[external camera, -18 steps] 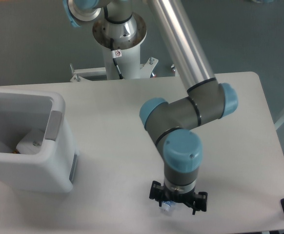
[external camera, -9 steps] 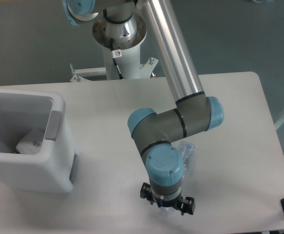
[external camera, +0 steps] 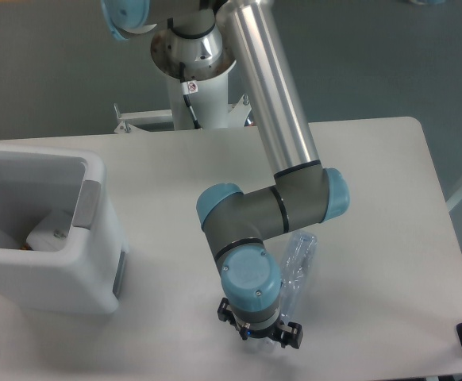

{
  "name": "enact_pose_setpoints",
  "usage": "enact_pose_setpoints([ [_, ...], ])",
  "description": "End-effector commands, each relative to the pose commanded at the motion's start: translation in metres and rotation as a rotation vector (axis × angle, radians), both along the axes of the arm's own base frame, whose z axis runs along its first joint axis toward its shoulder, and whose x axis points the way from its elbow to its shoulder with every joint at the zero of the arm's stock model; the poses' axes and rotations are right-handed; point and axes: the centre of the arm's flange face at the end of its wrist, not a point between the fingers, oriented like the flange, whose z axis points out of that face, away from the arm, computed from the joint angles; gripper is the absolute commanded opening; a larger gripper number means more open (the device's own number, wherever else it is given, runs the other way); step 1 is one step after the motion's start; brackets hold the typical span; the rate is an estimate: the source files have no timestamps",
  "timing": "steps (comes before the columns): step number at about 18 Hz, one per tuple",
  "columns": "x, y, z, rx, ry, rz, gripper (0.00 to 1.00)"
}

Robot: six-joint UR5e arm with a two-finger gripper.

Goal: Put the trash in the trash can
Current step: 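Close the gripper on the bottle and lift it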

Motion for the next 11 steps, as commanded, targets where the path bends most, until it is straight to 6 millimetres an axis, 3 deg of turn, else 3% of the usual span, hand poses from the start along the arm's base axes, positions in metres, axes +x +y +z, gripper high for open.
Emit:
enact_pose_setpoints([
  [11, -0.0031, 0.0046, -0.0056, 0.014, 0.02, 0.008, 0.92],
])
